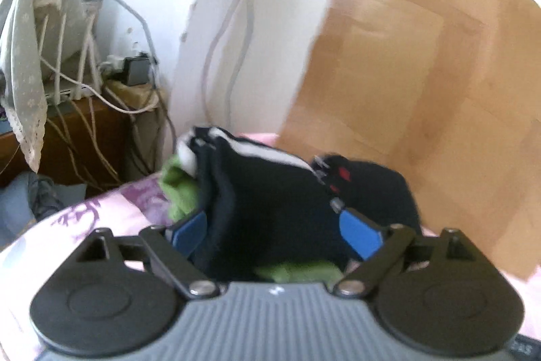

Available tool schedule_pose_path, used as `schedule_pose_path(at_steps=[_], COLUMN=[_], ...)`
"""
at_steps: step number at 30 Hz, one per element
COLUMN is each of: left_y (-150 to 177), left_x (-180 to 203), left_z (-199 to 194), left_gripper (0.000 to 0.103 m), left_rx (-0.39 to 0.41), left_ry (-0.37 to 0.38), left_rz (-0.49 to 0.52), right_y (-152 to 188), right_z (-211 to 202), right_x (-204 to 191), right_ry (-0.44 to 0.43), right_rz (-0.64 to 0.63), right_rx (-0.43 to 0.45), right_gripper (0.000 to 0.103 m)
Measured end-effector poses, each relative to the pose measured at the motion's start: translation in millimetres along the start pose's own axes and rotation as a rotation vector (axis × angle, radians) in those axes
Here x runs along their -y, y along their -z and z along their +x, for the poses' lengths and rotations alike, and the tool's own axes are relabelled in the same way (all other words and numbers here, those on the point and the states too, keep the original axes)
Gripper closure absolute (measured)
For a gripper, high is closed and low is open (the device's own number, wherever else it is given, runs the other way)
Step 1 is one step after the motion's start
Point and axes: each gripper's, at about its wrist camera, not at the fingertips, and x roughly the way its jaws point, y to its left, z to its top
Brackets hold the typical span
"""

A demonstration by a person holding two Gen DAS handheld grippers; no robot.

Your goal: Fold small clothes

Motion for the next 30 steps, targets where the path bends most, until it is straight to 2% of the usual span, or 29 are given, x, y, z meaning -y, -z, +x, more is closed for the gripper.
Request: schedule_pose_path(at_steps=[3,5,9,14,17,23,30], left_y=[21,38,68,86,94,105,110], left_x=[18,29,41,54,58,65,65], left_z=[-24,-39,-59,-71,-75,-76,-70], left_gripper=[0.010,0.000,0.000,0.000,0.000,0.000,0.000], left_rx=[-0.003,0.002,-0.004,0.001,0.012,0.010,-0.020], left_ry=[-0.019,-0.053,-0.101,-0.142,-0.150,-0.196,-0.202], left_rz=[0.051,0.081,0.149,0.150,0.155,0.218,0.225], right_y=[18,30,62,91,94,93,93], right_z=[-19,-21,-40,-55,-57,-61,-55], right_x=[-9,-26,-50,-51,-47,-32,-30], right_ry=[0.010,0.027,0.059,0.107,0.145,0.221,0.271], right_rz=[-0.048,-0.112,-0.257,-0.322,-0.325,-0.249,-0.234], right_rx=[-0.026,-0.033,-0.030,-0.009,0.008,0.041,0.044], right_gripper=[0.050,0.047,0.041,0.028,0.017,0.014,0.005])
